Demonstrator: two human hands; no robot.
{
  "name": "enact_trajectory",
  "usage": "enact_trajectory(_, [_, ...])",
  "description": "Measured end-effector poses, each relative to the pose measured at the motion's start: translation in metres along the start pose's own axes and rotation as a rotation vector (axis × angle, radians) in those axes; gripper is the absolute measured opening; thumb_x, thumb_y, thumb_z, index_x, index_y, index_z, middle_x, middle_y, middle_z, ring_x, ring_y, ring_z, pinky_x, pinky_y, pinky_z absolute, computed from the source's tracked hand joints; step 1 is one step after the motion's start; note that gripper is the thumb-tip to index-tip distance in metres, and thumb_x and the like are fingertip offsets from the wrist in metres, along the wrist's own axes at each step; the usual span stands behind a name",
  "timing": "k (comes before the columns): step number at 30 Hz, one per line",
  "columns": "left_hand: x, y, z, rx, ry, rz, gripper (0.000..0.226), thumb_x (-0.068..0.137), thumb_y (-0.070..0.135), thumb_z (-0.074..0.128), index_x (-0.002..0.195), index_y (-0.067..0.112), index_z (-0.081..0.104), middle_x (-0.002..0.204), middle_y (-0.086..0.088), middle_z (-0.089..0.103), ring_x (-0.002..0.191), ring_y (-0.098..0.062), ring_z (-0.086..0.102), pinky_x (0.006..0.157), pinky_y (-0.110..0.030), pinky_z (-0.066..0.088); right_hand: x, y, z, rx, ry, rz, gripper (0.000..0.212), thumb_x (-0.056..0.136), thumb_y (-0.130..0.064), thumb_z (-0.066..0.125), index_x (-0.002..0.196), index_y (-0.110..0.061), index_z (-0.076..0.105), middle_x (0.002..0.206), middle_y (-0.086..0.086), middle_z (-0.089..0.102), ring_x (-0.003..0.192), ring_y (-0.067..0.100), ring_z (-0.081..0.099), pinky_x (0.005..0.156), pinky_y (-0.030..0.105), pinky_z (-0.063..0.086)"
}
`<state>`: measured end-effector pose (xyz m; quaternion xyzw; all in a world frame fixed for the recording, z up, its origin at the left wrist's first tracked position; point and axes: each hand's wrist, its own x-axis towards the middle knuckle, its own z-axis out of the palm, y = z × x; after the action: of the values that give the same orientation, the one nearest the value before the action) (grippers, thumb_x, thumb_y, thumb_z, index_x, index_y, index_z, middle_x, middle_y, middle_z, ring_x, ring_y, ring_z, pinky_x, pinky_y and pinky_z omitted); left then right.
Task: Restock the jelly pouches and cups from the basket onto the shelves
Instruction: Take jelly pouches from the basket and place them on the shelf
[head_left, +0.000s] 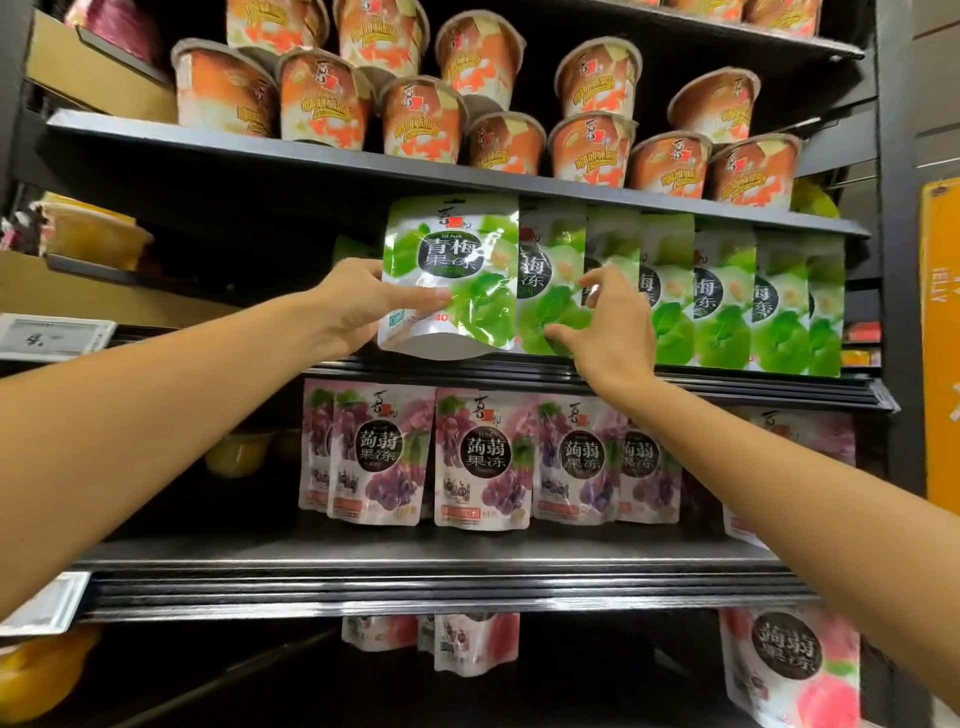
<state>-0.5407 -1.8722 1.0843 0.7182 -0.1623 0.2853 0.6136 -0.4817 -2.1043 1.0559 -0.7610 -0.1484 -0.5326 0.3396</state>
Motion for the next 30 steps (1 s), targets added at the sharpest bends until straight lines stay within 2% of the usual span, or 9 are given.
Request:
enact_trajectory(2, [0.001,0.000,0.003,-0.006,-0.002,0.001,0.062,0.053,0.013,0.086,0.110,-0.001,0.067,0.103,-0.013,0.075,0.093,-0.023,0.073,0.079,-0.033,0.059,0.000,-0.007,0.000,0.091,0.026,-0.017,0.041,0.085,-0.040,0.071,0.115,-0.017,0.056,0.110,-0.001,0.057,0.107,0.017,0.051,0.087,0.028,0.040])
enact_trajectory(5, [0.002,0.000,0.007,-0.007,-0.017,0.020,0.058,0.052,0.015,0.086,0.106,0.002,0.069,0.102,-0.014,0.075,0.089,-0.022,0.074,0.073,-0.031,0.061,0.001,-0.028,0.002,0.429,-0.169,0.038,0.044,0.092,-0.050,0.057,0.113,-0.012,0.062,0.096,0.000,0.065,0.090,0.017,0.064,0.078,0.033,0.051])
enact_trajectory(9, [0.005,0.000,0.012,0.108,0.024,0.035,0.059,0.059,0.027,0.086,0.110,0.001,0.070,0.108,-0.015,0.073,0.097,-0.026,0.072,0.091,-0.041,0.057,0.014,-0.046,0.011,0.481,-0.296,0.163,0.043,0.085,-0.029,0.074,0.120,-0.007,0.060,0.102,0.011,0.068,0.061,0.019,0.063,0.049,0.025,0.051])
enact_trajectory(12, [0.011,-0.002,0.012,0.235,0.149,0.044,0.084,0.072,0.035,0.084,0.136,-0.005,0.049,0.137,-0.024,0.055,0.122,-0.033,0.058,0.104,-0.037,0.044,0.021,-0.055,0.016,0.552,-0.219,0.237,0.044,0.081,-0.020,0.079,0.120,-0.013,0.063,0.111,0.011,0.068,0.088,0.026,0.070,0.077,0.038,0.059])
enact_trajectory(14, [0.014,-0.005,0.011,0.313,0.250,0.084,0.087,0.078,0.039,0.080,0.145,0.003,0.037,0.142,-0.016,0.051,0.122,-0.026,0.054,0.095,-0.030,0.042,0.021,-0.063,0.020,0.549,-0.137,0.228,0.042,0.080,-0.019,0.079,0.119,-0.021,0.063,0.108,0.007,0.068,0.086,0.020,0.067,0.087,0.041,0.056])
enact_trajectory(17, [0.010,-0.011,0.012,0.428,0.262,0.194,0.067,0.082,0.041,0.075,0.140,0.020,0.047,0.134,-0.006,0.055,0.107,-0.015,0.053,0.079,-0.022,0.044,0.019,-0.072,0.029,0.477,-0.088,0.201,0.037,0.082,-0.021,0.078,0.112,-0.030,0.060,0.111,0.007,0.067,0.092,0.022,0.065,0.092,0.038,0.051])
enact_trajectory(21, [0.000,-0.024,0.017,0.622,0.180,0.298,0.047,0.088,0.034,0.070,0.132,0.029,0.055,0.135,-0.001,0.056,0.117,-0.017,0.054,0.086,-0.022,0.038,0.010,-0.076,0.044,0.449,-0.143,0.203,0.035,0.080,-0.022,0.079,0.102,-0.028,0.052,0.102,0.005,0.068,0.092,0.026,0.067,0.087,0.043,0.054])
enact_trajectory(26, [-0.007,-0.037,0.016,0.829,0.147,0.387,0.047,0.090,0.029,0.066,0.136,0.031,0.054,0.142,-0.001,0.051,0.122,-0.021,0.054,0.096,-0.032,0.042,0.004,-0.066,0.047,0.379,-0.090,0.117,0.046,0.078,-0.024,0.081,0.113,-0.018,0.052,0.090,0.001,0.064,0.085,0.020,0.063,0.079,0.037,0.053])
enact_trajectory(30, [-0.011,-0.041,0.018,0.876,0.159,0.422,0.047,0.093,0.033,0.059,0.140,0.028,0.051,0.144,-0.002,0.049,0.128,-0.022,0.051,0.103,-0.038,0.043,-0.005,-0.056,0.047,0.317,-0.005,-0.002,0.049,0.077,-0.024,0.082,0.114,-0.014,0.050,0.089,-0.003,0.058,0.080,0.015,0.055,0.068,0.025,0.039])
